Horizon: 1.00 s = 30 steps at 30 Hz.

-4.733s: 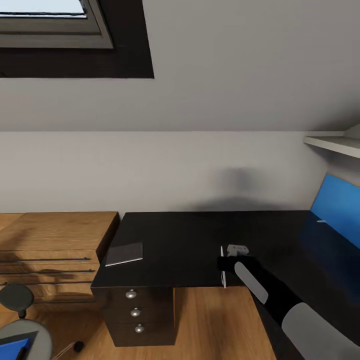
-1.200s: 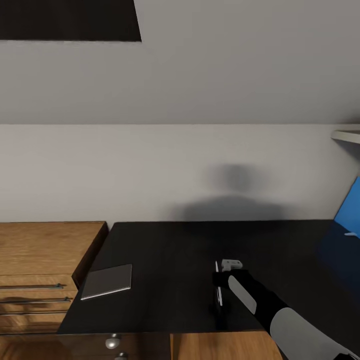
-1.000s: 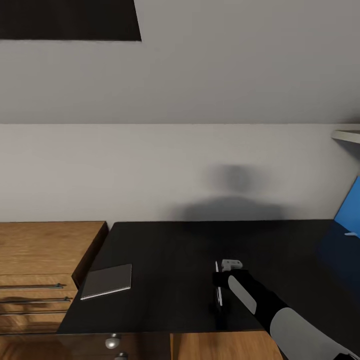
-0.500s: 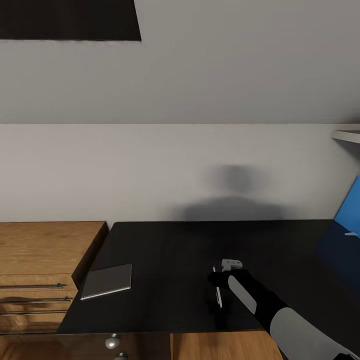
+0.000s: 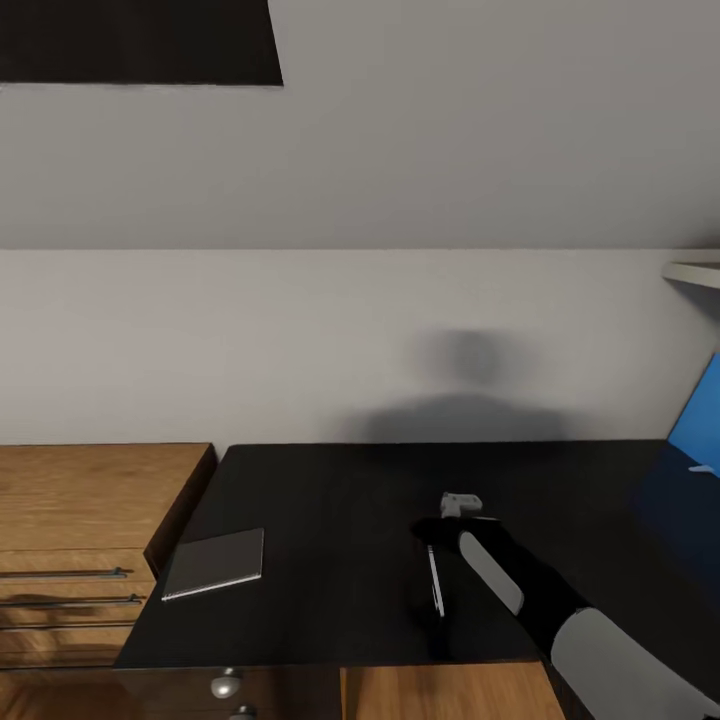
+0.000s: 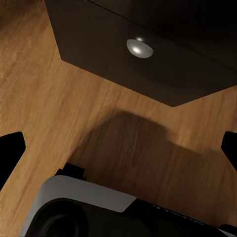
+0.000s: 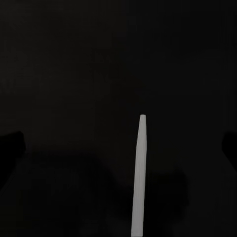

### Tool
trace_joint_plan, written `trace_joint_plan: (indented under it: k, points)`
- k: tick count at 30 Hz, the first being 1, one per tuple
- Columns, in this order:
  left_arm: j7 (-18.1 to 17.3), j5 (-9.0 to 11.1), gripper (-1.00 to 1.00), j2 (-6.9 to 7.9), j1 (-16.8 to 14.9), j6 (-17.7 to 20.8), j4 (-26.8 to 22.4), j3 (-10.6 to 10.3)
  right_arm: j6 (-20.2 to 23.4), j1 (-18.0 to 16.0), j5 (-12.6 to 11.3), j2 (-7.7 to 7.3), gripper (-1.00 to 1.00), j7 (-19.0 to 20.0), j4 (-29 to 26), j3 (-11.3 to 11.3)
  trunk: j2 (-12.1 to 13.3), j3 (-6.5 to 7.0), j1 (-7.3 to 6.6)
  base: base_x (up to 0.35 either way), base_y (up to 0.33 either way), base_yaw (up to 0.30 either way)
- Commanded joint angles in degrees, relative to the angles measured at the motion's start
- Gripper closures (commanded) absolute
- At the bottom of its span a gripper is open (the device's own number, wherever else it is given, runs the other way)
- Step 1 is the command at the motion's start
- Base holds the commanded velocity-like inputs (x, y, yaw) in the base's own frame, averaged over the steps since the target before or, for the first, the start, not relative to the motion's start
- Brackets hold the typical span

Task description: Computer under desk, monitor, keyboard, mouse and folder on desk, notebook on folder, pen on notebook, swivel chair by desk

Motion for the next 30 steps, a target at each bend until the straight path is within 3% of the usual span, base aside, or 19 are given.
trace_joint_plan:
  k: [1, 9, 30]
  points:
    - [-0.2, 0.6, -1.00, 0.06, 0.0, -0.2, 0.0, -0.3, 0.2, -0.1, -0.7, -0.33, -1.00, -0.6, -0.9, 0.3, 0.4, 0.12, -0.22, 0.000, 0.000, 0.000]
    - [-0.2, 0.6, -1.00, 0.12, 0.0, -0.2, 0.0, -0.3, 0.9, -0.1, -1.0, -1.15, -1.00, -0.6, -3.8, 0.0, 3.6, 1.56, -1.98, 0.000, 0.000, 0.000]
    - [-0.2, 0.6, -1.00, 0.13, 0.0, -0.2, 0.0, -0.3, 0.7, -0.1, -1.0, -0.87, -1.00, -0.7, -4.0, 0.0, 12.0, 5.33, -6.59, 0.000, 0.000, 0.064]
